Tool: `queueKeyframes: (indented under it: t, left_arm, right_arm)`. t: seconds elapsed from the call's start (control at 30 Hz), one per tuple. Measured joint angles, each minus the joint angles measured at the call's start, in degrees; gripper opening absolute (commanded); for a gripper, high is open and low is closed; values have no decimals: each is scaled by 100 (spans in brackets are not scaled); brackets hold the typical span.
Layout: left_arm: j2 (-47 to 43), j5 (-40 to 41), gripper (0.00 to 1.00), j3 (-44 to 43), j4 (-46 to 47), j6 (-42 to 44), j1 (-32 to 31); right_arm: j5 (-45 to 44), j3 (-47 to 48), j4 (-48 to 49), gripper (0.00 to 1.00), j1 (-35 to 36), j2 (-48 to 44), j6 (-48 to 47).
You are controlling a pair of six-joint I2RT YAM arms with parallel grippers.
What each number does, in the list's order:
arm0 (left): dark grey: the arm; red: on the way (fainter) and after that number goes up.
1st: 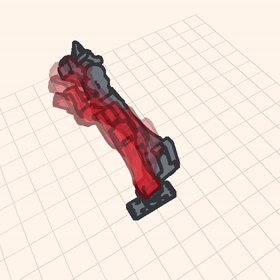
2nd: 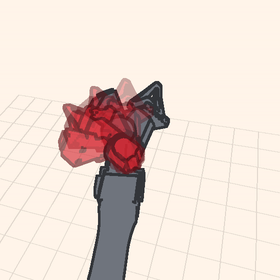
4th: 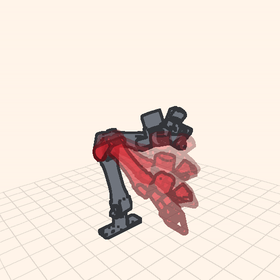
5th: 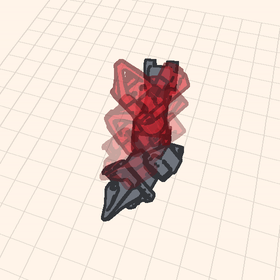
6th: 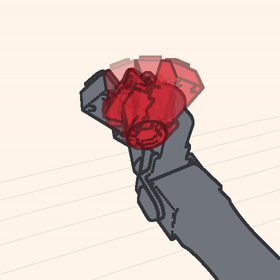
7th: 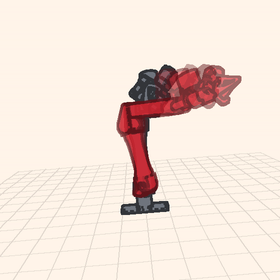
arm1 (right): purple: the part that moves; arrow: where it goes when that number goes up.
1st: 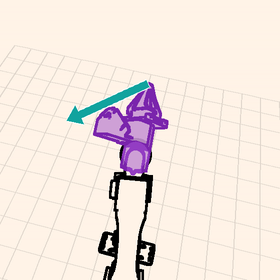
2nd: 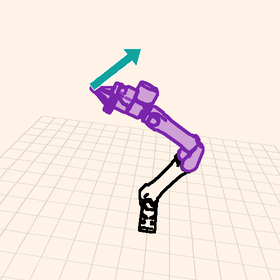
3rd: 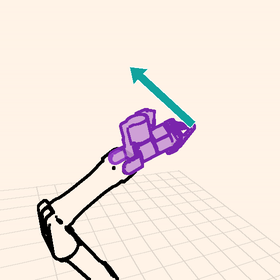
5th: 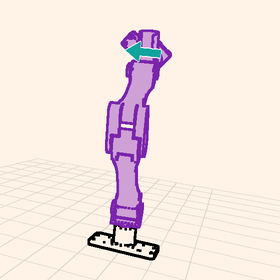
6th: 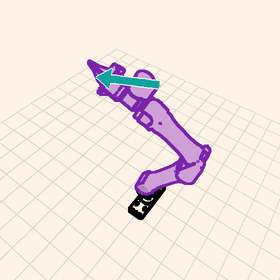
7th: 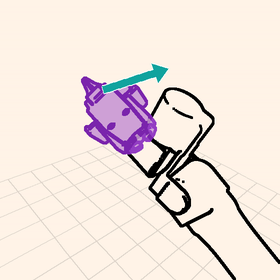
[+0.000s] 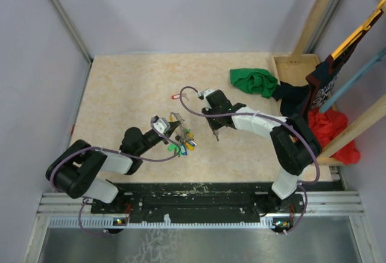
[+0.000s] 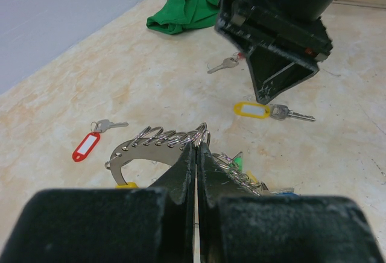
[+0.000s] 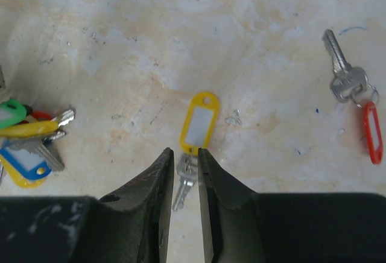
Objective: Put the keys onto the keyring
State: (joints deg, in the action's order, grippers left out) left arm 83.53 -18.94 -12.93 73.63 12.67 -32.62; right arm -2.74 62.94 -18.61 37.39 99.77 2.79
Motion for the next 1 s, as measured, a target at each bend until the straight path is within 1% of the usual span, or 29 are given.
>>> queueKeyframes:
  t: [0.13, 0.23, 0.4, 0.47, 0.73, 1.0]
  left_arm:
    - [0, -2, 0, -9, 0, -2, 0]
    - [0, -11, 0, -9, 0, -7, 0]
    - [0, -20, 0, -9, 0, -28, 0]
    - [0, -22, 0, -9, 0, -37, 0]
    - [0, -22, 0, -9, 0, -46, 0]
    - [0, -22, 0, -9, 2, -46, 0]
  right_arm:
    - [-83, -619, 417, 24, 0, -754, 87]
    - [-140, -1263, 1021, 23, 15, -1266, 238]
    - [-236, -2352, 2070, 20, 120, -1532, 588]
    - [-260, -2533, 2256, 19, 181, -1532, 662]
    - [-553, -2693, 3209, 18, 236, -1451, 933]
    - [-693, -2695, 3407, 17, 236, -1220, 1051]
